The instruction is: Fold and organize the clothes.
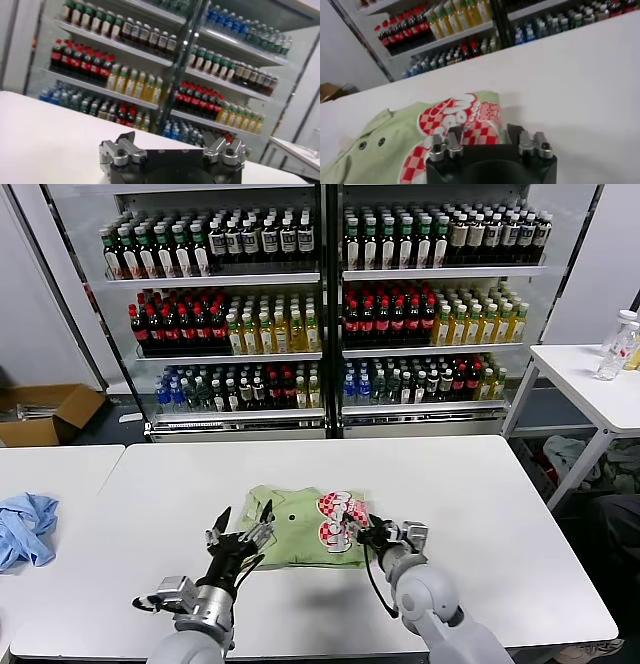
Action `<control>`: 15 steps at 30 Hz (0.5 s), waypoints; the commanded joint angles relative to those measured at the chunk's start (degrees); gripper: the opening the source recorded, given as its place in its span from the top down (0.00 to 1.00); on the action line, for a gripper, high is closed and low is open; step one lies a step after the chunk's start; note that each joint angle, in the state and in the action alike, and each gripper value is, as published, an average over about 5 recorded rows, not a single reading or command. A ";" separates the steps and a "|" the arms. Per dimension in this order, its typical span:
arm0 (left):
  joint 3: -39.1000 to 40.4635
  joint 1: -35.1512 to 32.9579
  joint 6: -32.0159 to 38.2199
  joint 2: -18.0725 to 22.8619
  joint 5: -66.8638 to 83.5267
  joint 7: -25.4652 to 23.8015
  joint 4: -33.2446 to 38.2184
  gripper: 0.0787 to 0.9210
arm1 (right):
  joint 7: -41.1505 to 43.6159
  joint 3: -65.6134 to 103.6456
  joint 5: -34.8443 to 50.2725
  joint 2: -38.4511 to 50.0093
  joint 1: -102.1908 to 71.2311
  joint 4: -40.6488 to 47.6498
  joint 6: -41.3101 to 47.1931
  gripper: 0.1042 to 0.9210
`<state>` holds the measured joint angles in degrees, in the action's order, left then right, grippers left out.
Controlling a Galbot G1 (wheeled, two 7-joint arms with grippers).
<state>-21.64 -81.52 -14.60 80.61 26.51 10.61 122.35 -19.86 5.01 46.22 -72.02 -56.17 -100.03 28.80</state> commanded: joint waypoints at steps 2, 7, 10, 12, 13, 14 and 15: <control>-4.84 -5.97 1.54 -2.08 0.90 0.06 3.86 0.12 | 0.78 -4.50 -5.62 1.10 5.50 7.23 -2.10 0.42; -4.23 -5.60 1.30 -2.17 0.94 -0.03 3.56 0.12 | 4.70 -1.15 -9.93 7.40 5.48 7.60 -4.99 0.60; -3.88 -5.54 1.21 -2.20 0.68 -0.15 3.47 0.12 | 8.24 1.08 -12.62 10.93 6.52 8.91 -7.12 0.71; -3.63 -5.56 1.24 -2.22 0.04 -0.32 3.41 0.12 | 10.68 2.14 -15.37 12.78 6.77 8.78 -8.17 0.78; -3.50 -5.59 1.29 -2.22 -0.43 -0.43 3.39 0.12 | 11.61 2.45 -16.68 13.48 6.45 8.18 -8.94 0.81; -3.38 -5.62 1.37 -2.22 -0.98 -0.57 3.41 0.12 | 12.06 2.70 -17.72 13.85 6.00 7.39 -9.66 0.85; -3.26 -5.64 1.46 -2.22 -1.52 -0.70 3.45 0.12 | 11.81 3.02 -18.85 14.06 4.86 5.97 -10.60 0.88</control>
<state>-24.04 -85.60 -13.77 78.88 26.84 10.30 124.80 -15.02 4.90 38.02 -65.87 -51.44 -93.79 24.28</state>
